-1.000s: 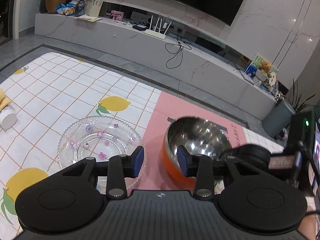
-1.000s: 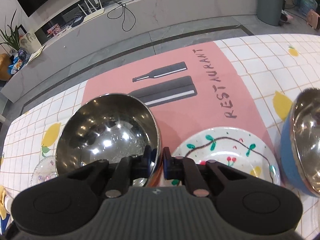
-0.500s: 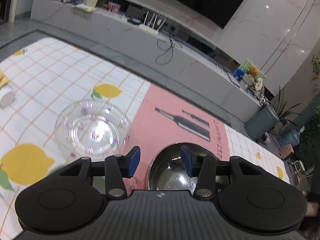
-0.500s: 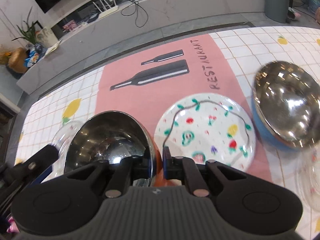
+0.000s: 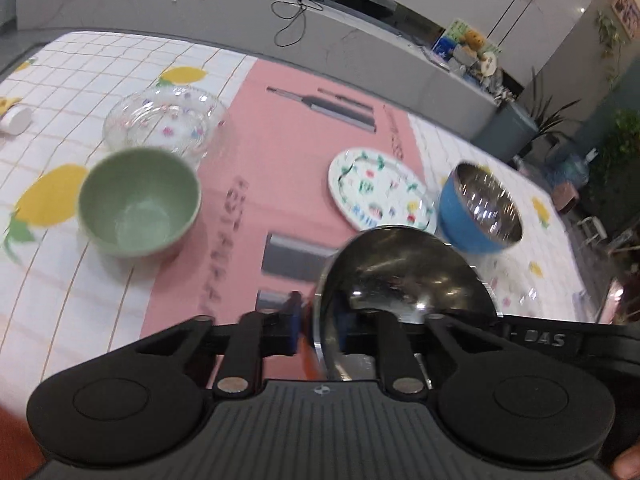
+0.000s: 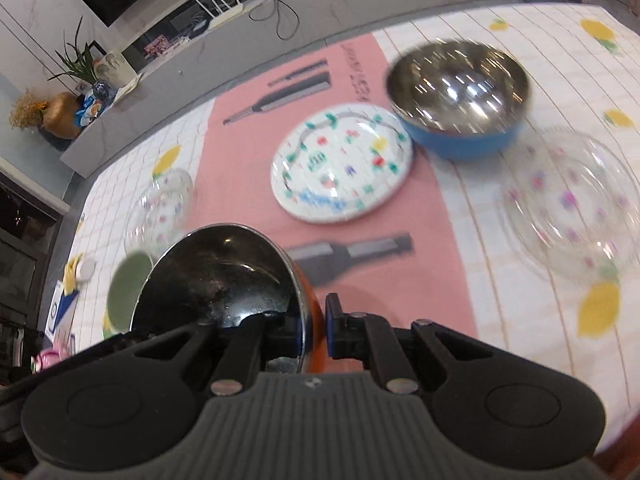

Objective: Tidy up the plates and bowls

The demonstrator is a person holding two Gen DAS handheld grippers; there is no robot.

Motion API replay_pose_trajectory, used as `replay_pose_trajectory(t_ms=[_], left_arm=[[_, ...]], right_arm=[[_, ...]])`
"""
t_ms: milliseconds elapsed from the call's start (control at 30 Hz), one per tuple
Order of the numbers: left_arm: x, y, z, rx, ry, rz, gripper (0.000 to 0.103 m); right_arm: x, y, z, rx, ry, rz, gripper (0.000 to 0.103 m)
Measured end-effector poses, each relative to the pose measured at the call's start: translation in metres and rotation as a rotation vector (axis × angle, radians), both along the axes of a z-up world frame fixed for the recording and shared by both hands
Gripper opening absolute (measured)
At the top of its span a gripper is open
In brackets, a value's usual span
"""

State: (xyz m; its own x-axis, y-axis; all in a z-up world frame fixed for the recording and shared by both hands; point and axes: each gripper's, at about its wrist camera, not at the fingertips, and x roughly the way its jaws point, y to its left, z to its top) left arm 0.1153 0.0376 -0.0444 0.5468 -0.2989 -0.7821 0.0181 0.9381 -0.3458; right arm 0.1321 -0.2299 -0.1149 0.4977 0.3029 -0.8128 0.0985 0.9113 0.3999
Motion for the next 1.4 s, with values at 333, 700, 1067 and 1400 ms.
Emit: replay_pose_trajectory(t_ms=[333,700,1067,1400], left_arm=[[-0.050,-0.016,-0.016,-0.005,0.050,-0.007,0.010],[-0.065,-0.027,-0.023,0.007,0.076,0.012,0.010],[-0.069,-0.007,-0.013,0.015,0.033,0.096,0.010],[-0.049,0.023,-0.012,-0.001,-0.036,0.190,0.011]], right_arm=[[-0.062,-0.027,-0.028,0.034,0.049,0.020,0.009],[-0.075,-0.040,-0.039,0.068,0.078,-0.003,0.010],[-0.070,-0.027,-0.035,0.123,0.048,0.013,0.012],[-0.039,0.008,-0.028,0.129,-0.019,0.051,0.012]])
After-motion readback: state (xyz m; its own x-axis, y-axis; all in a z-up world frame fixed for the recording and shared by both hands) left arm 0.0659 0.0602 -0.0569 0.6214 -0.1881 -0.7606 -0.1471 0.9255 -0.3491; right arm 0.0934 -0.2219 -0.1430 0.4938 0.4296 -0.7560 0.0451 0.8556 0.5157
